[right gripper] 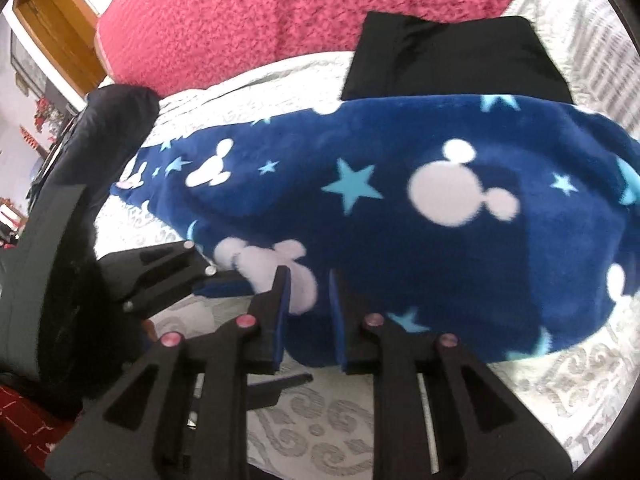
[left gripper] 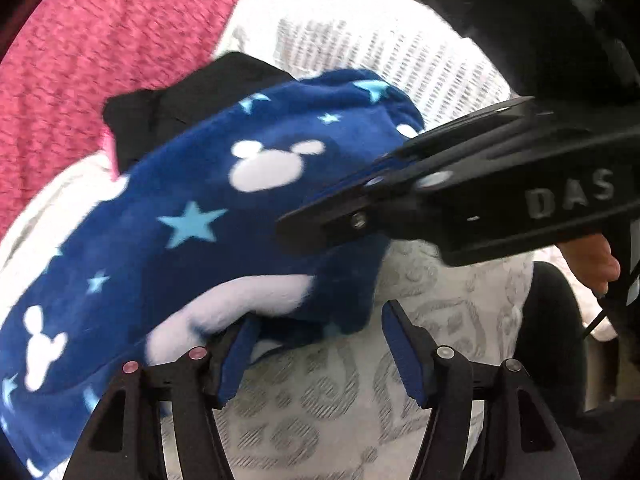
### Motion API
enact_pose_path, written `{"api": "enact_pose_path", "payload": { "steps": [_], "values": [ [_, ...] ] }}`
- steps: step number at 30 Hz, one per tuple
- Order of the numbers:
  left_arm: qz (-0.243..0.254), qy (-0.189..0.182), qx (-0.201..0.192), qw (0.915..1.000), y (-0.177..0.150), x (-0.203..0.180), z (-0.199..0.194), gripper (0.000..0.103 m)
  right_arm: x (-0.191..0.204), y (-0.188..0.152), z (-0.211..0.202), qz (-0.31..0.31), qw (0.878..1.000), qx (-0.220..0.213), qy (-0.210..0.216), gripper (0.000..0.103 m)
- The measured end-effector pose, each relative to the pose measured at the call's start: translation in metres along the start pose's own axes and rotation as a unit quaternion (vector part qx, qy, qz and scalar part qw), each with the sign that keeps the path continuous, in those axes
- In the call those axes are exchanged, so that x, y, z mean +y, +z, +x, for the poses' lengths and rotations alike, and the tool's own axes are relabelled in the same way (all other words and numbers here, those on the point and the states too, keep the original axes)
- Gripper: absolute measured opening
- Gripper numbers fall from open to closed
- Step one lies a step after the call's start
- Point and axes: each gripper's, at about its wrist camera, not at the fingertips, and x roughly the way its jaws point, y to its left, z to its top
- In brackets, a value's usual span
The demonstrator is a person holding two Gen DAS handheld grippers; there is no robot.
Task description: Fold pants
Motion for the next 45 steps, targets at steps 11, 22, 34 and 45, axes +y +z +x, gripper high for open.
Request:
{"api": "enact_pose_path", "payload": {
  "steps": [11, 22, 34, 45],
  "values": [
    [-0.061, -0.046, 0.009, 0.9971, 0.007, -0.006, 0.015, 0.015, -0.126, -0.03, -0.078, 0.202, 0.961, -0.105, -0.155, 0.08],
    [-0.054, -0.028, 0.011, 0.9981, 0.004, -0.018, 0.011, 0.015, -0.227, -0.029, -0.048, 0.398, 0.908, -0.098, -0.085, 0.037],
    [-0.06, -0.027, 0.009, 0.9978, -0.004, -0.027, 0.014, 0.017, -0.204, -0.016, -0.05, 0.3, 0.912, -0.044, -0.277, 0.018],
    [-0.069, -0.024, 0.009, 0.9973, -0.003, -0.027, 0.008, 0.024, -0.192, -0.028, -0.094, 0.254, 0.894, -0.077, -0.361, 0.019]
  ]
}}
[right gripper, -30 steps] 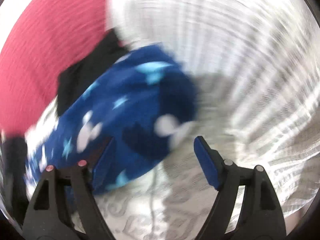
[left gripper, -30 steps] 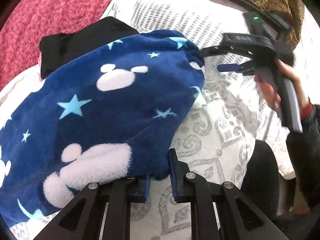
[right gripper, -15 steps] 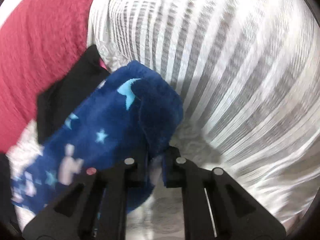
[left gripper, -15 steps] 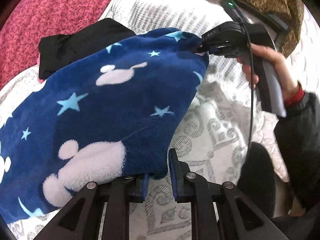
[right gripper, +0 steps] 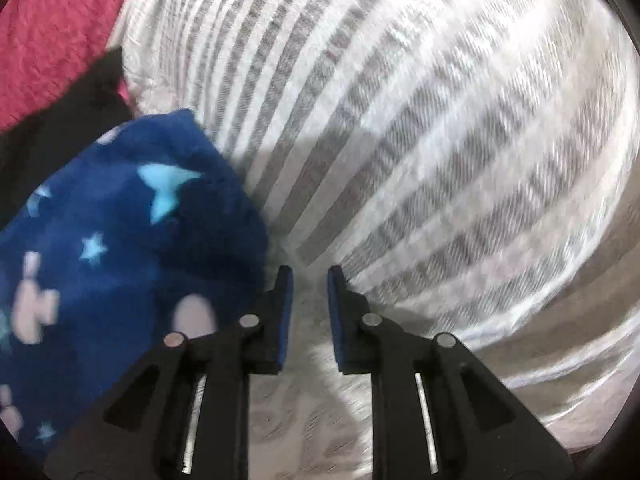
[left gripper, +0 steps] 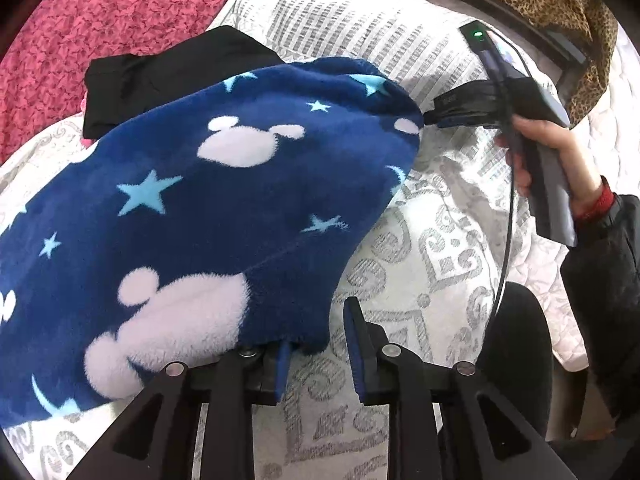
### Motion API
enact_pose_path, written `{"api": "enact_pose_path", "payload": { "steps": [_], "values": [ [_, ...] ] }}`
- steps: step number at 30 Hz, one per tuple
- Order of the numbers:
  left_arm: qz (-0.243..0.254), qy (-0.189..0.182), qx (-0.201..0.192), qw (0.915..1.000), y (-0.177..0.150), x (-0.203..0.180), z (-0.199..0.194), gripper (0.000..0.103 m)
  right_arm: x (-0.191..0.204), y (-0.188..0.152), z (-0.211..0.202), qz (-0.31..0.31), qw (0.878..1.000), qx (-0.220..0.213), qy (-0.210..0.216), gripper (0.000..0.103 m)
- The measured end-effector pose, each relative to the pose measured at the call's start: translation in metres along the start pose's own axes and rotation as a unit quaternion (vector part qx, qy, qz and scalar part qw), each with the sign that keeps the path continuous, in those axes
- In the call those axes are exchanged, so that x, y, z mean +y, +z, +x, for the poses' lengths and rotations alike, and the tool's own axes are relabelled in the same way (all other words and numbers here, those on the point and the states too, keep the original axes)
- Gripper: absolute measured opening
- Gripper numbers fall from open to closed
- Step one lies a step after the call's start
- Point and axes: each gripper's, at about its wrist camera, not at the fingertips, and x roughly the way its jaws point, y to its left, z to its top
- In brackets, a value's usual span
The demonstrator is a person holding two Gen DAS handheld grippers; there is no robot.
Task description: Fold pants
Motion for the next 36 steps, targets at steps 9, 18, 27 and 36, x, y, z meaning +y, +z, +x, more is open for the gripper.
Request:
{"api": "enact_pose_path", "payload": {
  "steps": [9, 18, 27, 36],
  "values": [
    [-0.01, -0.023, 0.008, 0.9996, -0.013, -0.007, -0.03, 0.025, 0.058, 0.005, -0.026, -0.084, 0.995, -0.051, 0.007, 0.02],
    [0.008, 0.005, -0.05, 0.9987, 0.024, -0.003, -0.052, 0.028, 0.115, 0.011, -0.006, -0.133, 0.989, -0.048, 0.037, 0.02],
    [-0.06, 0.018, 0.02, 0.9978, 0.026, 0.036, 0.022, 0.032, 0.112, 0.023, 0.071, -0.14, 0.99, 0.014, 0.022, 0.026],
    [-0.109, 0.037, -0.033, 0.9927, 0.001, 0.056, -0.05, 0.052, 0.137, 0.016, -0.001, -0.182, 0.98, -0.034, 0.072, 0.031]
  ]
}}
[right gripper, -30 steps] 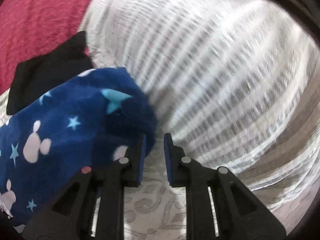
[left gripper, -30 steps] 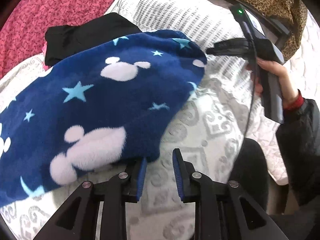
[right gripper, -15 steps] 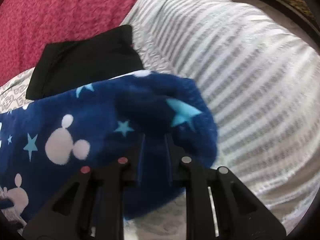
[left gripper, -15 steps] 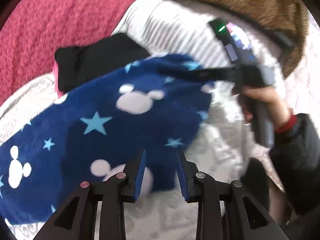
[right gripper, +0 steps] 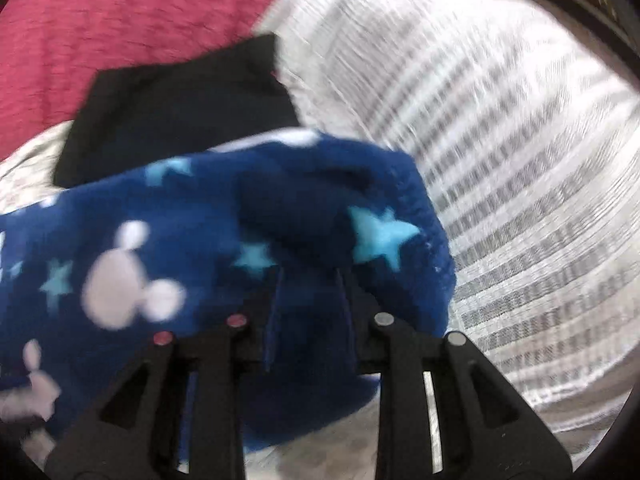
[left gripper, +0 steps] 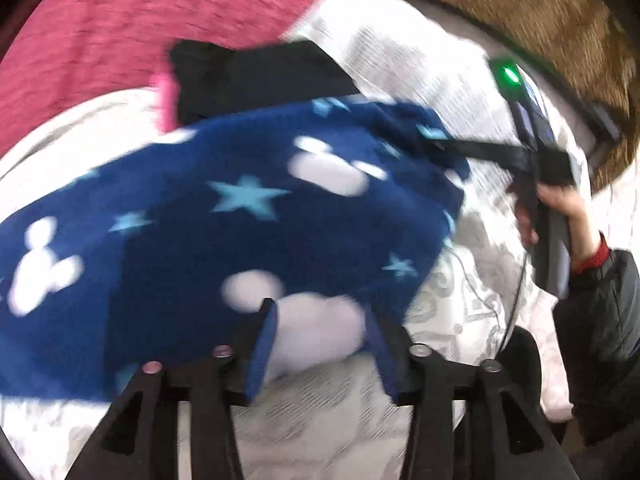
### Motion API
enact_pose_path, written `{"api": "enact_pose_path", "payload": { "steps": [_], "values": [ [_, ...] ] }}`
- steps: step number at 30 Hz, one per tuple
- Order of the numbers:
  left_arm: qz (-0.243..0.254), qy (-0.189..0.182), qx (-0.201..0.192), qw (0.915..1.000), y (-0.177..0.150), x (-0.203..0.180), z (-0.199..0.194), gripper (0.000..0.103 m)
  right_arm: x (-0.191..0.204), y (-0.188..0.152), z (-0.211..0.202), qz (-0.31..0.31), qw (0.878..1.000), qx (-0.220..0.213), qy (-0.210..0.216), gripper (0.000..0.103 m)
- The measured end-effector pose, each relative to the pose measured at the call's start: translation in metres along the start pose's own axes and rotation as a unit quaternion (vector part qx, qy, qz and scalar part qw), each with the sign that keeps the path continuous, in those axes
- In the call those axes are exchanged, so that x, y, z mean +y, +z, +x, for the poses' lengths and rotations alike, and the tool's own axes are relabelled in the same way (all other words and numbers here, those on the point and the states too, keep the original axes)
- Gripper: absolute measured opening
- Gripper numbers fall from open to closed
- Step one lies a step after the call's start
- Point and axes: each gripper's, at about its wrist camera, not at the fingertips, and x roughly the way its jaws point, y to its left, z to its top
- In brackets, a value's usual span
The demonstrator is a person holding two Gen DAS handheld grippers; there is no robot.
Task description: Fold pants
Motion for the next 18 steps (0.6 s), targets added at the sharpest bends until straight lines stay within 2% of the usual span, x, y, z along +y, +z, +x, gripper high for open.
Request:
{"api": "enact_pose_path", "payload": {
  "steps": [2, 4, 6, 9, 13, 16, 18],
  "values": [
    [-0.03, 0.037, -0.025, 0.9986, -0.007, 0.026, -0.027, 0.058, 0.022, 0.004, -0.014, -0.022, 1.0, -0.011, 0.013, 0.039],
    [-0.072, 0.088, -0.049, 0.9923, -0.019, 0.063, -0.06, 0.061, 0.051, 0.008, -0.027, -0.046, 0.998, -0.019, 0.047, 0.043],
    [-0.113, 0.125, -0.062, 0.9838, -0.031, 0.095, -0.087, 0.062, 0.088, 0.012, -0.036, -0.076, 0.993, -0.022, 0.085, 0.043],
    [-0.173, 0.197, -0.076, 0.9622, -0.051, 0.143, -0.128, 0.062, 0.148, 0.016, -0.043, -0.128, 0.983, -0.021, 0.13, 0.044],
    [-0.229, 0.234, -0.109, 0.9387, -0.079, 0.189, -0.177, 0.064, 0.248, 0.018, -0.057, -0.192, 0.959, -0.012, 0.21, 0.044],
    [-0.271, 0.237, -0.121, 0.9252, -0.1, 0.217, -0.195, 0.065, 0.312, 0.006, -0.068, -0.238, 0.943, -0.011, 0.23, 0.044],
    [-0.286, 0.238, -0.122, 0.9203, -0.109, 0.229, -0.2, 0.066, 0.341, -0.002, -0.073, -0.264, 0.935, -0.009, 0.238, 0.044]
  ]
}}
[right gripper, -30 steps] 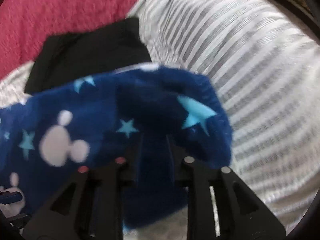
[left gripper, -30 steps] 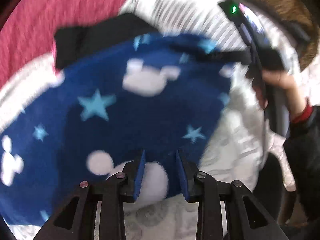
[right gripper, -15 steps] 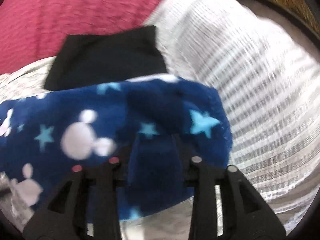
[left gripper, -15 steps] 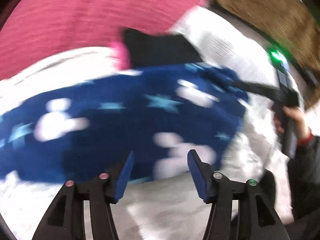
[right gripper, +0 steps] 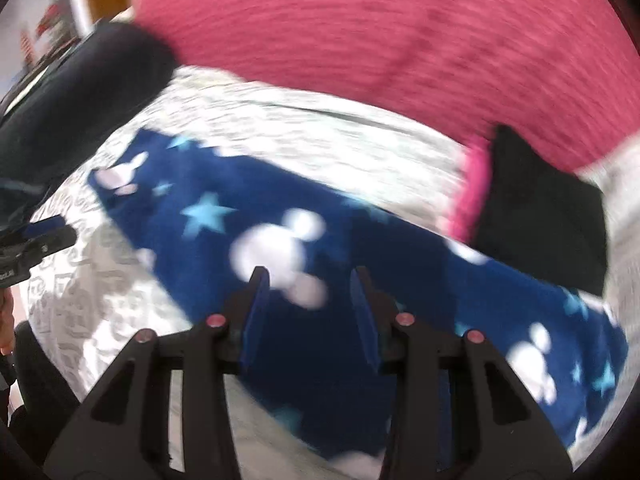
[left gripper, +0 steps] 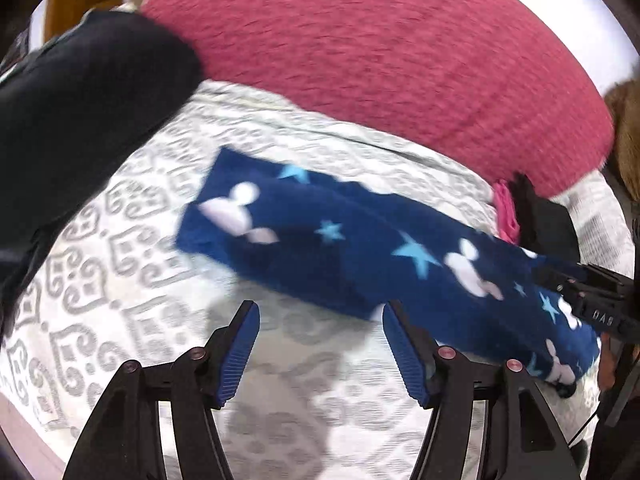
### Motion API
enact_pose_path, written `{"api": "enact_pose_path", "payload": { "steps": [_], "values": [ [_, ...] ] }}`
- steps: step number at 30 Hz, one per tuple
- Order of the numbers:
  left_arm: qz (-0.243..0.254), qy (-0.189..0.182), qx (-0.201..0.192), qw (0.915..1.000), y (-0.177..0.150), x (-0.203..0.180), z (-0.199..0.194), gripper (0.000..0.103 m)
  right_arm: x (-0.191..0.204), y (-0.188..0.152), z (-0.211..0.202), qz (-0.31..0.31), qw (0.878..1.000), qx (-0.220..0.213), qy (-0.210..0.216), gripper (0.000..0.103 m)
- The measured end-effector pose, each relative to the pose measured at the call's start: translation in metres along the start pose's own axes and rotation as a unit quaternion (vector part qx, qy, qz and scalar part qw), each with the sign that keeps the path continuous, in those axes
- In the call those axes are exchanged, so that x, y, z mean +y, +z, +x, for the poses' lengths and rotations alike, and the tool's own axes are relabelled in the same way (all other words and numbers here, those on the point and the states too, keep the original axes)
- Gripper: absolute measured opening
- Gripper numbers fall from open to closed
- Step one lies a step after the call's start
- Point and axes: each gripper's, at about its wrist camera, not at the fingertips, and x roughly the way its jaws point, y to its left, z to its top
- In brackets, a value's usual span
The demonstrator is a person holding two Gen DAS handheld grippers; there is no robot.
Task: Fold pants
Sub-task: 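Release the pants with both grippers and smooth the folded bundle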
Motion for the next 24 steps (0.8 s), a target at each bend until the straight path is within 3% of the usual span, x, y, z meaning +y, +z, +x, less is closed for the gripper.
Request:
{"api": "enact_pose_path", "payload": {
  "steps": [7, 19, 24],
  "values": [
    [-0.048, -0.003, 0.008, 0.9988, -0.001, 0.043, 0.018, 0.068, 0.069, 0.027, 0.031, -0.059, 0.997, 0.017, 0.041, 0.044],
    [-0.093, -0.047, 0.01, 0.9945, 0.002, 0.079, 0.038, 0.069, 0.097, 0.061, 0.067, -0.053, 0.994, 0.04, 0.088, 0.044],
    [-0.115, -0.077, -0.014, 0.9903, 0.008, 0.094, 0.031, 0.069, 0.118, 0.085, 0.083, -0.075, 0.991, 0.035, 0.107, 0.044]
  ]
}}
